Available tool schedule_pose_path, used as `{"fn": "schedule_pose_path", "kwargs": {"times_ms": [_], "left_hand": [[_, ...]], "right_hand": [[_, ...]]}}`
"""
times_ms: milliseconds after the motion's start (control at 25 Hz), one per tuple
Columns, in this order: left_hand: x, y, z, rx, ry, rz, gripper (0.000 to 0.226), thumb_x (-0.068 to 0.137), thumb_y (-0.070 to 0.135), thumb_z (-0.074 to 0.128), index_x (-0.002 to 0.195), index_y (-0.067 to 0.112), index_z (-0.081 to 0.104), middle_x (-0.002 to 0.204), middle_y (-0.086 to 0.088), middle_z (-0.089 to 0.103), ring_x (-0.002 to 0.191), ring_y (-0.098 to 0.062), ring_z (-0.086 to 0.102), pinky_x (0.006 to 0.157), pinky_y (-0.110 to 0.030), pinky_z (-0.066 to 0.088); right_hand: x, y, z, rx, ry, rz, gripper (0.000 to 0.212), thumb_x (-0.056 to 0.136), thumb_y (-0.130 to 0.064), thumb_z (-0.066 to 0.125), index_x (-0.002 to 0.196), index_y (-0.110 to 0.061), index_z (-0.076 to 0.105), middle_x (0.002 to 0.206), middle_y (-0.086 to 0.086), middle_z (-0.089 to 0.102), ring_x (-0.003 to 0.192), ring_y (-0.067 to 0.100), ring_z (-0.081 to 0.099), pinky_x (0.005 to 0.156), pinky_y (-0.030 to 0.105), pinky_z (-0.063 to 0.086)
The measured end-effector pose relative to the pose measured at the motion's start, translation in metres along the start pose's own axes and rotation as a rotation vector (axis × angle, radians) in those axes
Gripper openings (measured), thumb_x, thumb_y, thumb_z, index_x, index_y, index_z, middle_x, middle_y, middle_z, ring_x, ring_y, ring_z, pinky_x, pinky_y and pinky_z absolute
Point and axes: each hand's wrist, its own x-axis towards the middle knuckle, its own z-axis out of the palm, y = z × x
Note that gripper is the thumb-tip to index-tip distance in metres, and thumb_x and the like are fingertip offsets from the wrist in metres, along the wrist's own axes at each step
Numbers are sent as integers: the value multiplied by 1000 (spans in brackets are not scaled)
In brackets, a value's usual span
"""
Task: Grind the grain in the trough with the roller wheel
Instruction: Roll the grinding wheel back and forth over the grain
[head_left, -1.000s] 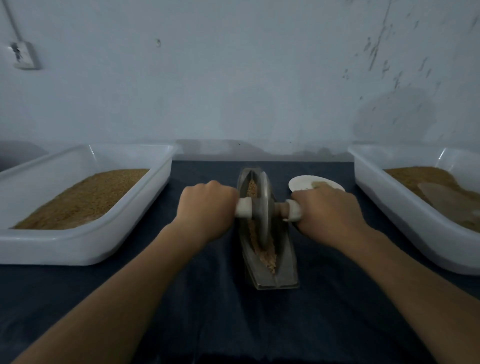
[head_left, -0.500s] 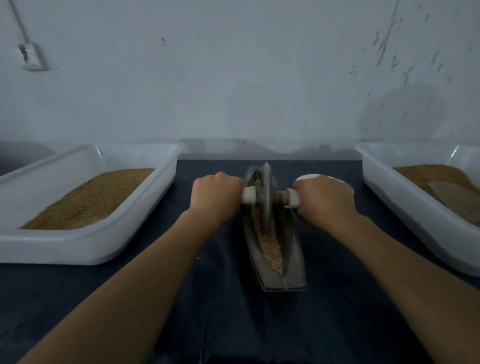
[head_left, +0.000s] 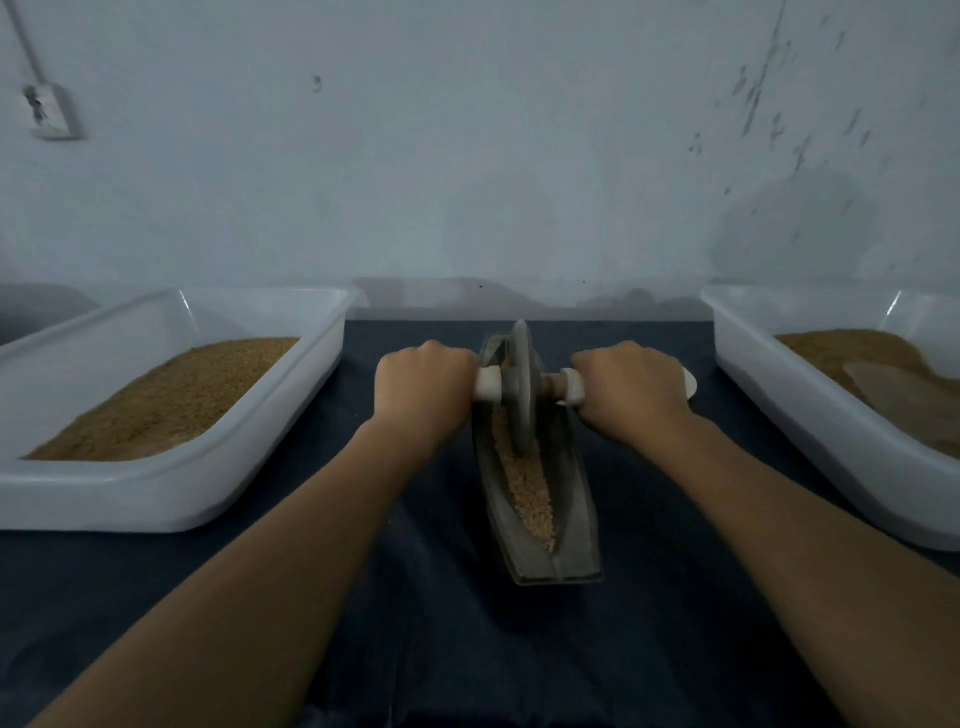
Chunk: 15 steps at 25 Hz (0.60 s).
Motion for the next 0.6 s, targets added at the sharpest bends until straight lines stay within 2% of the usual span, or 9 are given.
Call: {"fn": "schedule_pose_path", "kwargs": {"times_ms": [80,160,280,320,360,400,480,560,600], "left_hand": [[-5,-3,-1,-19,-22,24,2,89,22,58,89,24,57,70,4,42,63,-24,49,56,-34,34],[-27,-8,-1,-27,51,75,18,83,26,62,77,28,46,63,8,34,51,-17,36,49,-30,25],[-55,-14,-15,10,193,186,48,61,29,76,67,32,29,54,11,19,44,-8,6,47,-21,6],[-57,-13,-17,8,207,187,52,55,27,79,66,32,28,53,11,16,45,-7,2,48,-19,4],[-55,-10,-16,14,189,165,51,54,26,79,65,31,29,53,11,15,45,-8,1,47,-19,4],[-50,-7,-12,36,142,126,46,58,25,78,65,29,32,53,10,16,44,-9,4,46,-21,6],[-27,-3,-1,51,112,86,22,78,25,68,74,25,46,58,7,27,45,-15,21,45,-27,17],[-6,-3,4,2,51,15,1,89,23,57,90,24,57,67,5,38,57,-20,38,53,-33,30],[-2,-4,5,-15,21,7,4,91,23,56,94,25,58,70,4,40,62,-22,41,56,-34,32]], "right_hand": [[-4,3,-2,-21,-5,-26,26,91,-32,63,77,-31,41,88,-3,62,79,21,59,60,31,39],[-27,8,-3,-70,76,-90,35,87,-36,65,70,-31,34,77,-8,54,69,17,55,50,27,28],[-63,14,-7,-135,195,-138,41,70,-40,73,67,-37,33,60,-11,45,49,10,31,46,20,15],[-68,15,-7,-143,204,-131,42,65,-41,76,66,-39,34,57,-12,42,48,7,23,46,19,14],[-68,15,-5,-142,181,-114,41,66,-41,76,66,-39,34,57,-12,40,49,6,23,46,20,15],[-61,13,-3,-120,143,-86,38,71,-40,73,67,-38,35,60,-11,43,52,9,31,45,22,20],[-32,6,-1,-61,107,-49,31,82,-36,68,73,-34,39,72,-8,53,65,17,49,51,28,32],[-4,0,-4,-57,37,-37,22,87,-34,67,81,-33,46,85,-3,60,75,20,56,60,32,40],[4,-1,-6,-53,-2,-35,19,87,-34,67,83,-33,48,88,-2,61,79,22,58,63,33,42]]}}
